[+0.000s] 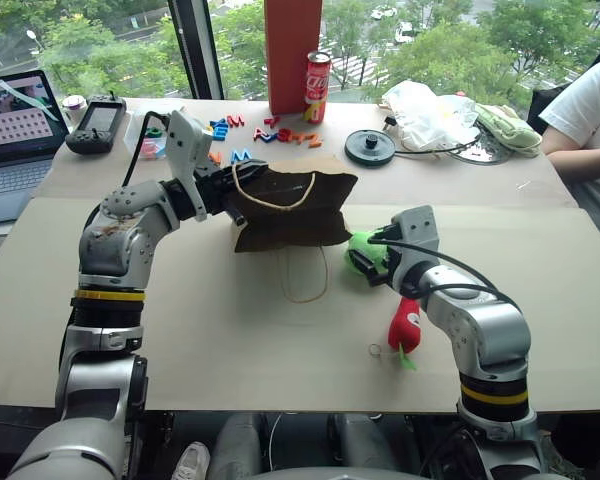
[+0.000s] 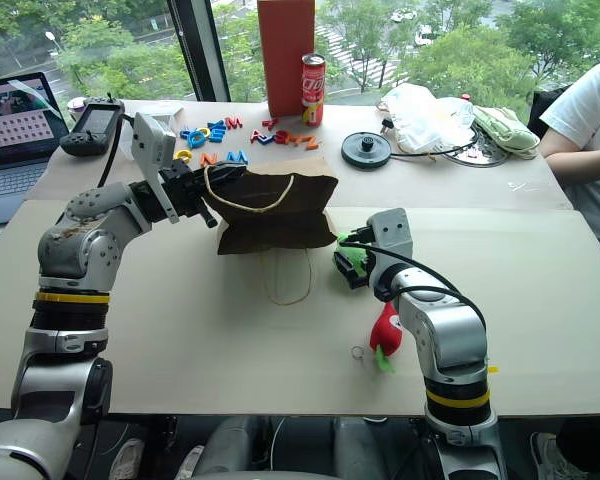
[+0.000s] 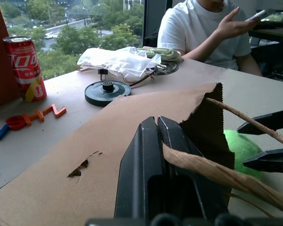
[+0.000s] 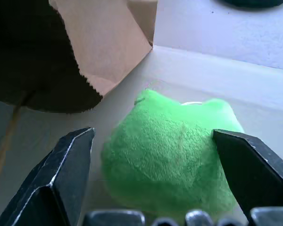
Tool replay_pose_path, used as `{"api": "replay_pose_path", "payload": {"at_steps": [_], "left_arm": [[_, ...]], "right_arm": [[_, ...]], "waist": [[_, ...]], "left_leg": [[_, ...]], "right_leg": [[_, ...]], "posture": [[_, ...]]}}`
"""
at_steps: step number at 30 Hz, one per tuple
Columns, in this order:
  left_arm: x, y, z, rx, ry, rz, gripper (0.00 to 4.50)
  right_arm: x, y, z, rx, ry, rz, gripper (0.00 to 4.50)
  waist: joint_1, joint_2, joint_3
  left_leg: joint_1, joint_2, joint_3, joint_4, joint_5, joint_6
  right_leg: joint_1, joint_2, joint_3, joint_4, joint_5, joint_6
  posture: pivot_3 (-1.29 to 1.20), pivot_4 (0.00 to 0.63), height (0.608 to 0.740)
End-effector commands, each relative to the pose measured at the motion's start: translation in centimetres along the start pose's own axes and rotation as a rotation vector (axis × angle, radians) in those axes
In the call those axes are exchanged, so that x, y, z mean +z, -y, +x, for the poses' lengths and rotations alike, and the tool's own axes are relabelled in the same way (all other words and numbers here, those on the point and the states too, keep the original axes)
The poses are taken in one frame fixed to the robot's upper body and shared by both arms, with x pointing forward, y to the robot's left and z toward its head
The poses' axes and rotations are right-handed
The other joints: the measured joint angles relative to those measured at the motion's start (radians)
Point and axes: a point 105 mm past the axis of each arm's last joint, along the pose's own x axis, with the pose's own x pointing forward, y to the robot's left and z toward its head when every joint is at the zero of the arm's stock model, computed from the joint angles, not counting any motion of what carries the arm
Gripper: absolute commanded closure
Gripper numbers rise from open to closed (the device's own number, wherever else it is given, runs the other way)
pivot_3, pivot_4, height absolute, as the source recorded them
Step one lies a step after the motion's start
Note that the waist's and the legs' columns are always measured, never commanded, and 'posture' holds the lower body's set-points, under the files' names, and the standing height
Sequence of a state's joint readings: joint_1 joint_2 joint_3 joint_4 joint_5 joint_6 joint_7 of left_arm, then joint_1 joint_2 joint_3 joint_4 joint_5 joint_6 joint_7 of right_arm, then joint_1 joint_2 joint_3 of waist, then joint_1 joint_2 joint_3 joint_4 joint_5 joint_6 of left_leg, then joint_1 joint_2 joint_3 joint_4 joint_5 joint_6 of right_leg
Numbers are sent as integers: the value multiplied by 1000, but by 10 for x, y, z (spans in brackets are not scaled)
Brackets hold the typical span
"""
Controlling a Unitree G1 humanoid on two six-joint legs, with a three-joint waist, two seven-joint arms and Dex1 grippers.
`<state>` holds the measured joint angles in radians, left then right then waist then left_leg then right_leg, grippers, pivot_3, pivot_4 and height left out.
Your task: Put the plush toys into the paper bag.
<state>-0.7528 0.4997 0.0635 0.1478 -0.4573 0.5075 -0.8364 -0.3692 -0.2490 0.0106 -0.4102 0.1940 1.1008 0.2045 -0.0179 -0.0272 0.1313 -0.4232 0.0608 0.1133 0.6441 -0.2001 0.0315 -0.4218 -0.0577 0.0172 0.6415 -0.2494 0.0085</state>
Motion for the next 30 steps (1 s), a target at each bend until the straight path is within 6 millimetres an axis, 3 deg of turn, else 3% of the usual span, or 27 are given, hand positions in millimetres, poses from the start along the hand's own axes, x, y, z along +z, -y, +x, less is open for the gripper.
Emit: {"api": "replay_pose_path", "payload": {"at_steps": [1, 4, 5, 8, 15, 20, 29, 30], "left_arm": [[28, 5, 1, -12, 73, 48, 4500], [29, 6, 1, -15, 76, 48, 4500], [29, 6, 2, -15, 75, 47, 4500], [28, 6, 2, -13, 73, 46, 4500], [26, 5, 3, -11, 68, 40, 4500], [25, 4, 4, -10, 66, 37, 4500], [24, 2, 6, -7, 64, 31, 4500], [24, 2, 6, -7, 64, 31, 4500]], "right_arm": [[-13, 4, 4, -59, -60, -22, 40], [-15, 1, 5, -45, -61, -28, 40], [-15, 2, 5, -51, -60, -39, 283], [-14, 4, 5, -62, -53, -54, 1080], [-11, 11, 0, -75, -39, -79, 3488], [-3, 20, -10, -74, -6, -92, 3488], [36, 18, -36, 31, 151, -89, 3488], [38, 19, -36, 32, 159, -83, 3722]], "waist": [[1, 0, 0], [3, 0, 0], [3, 0, 0], [3, 0, 0], [3, 0, 0], [6, 0, 0], [4, 0, 0], [3, 0, 0]], "left_leg": [[0, 0, 0, 0, 0, 0], [0, 0, 0, 0, 0, 0], [0, 0, 0, 0, 0, 0], [0, 0, 0, 0, 0, 0], [0, 0, 0, 0, 0, 0], [0, 0, 0, 0, 0, 0], [0, -1, -1, 0, 0, 0], [0, 0, -1, 0, 0, 0]], "right_leg": [[0, 0, 0, 0, 0, 0], [0, 0, 0, 0, 0, 0], [1, 0, 0, 0, 0, 0], [1, 0, 0, 0, 0, 0], [1, 0, 0, 0, 0, 0], [1, 0, 0, 0, 0, 0], [0, 0, 0, -1, 0, 0], [0, 0, 0, -1, 0, 0]], "posture": [[0, 150, 739], [0, 150, 739], [0, 150, 739], [0, 150, 739], [0, 150, 739], [0, 150, 739], [0, 150, 739], [0, 150, 739]]}}
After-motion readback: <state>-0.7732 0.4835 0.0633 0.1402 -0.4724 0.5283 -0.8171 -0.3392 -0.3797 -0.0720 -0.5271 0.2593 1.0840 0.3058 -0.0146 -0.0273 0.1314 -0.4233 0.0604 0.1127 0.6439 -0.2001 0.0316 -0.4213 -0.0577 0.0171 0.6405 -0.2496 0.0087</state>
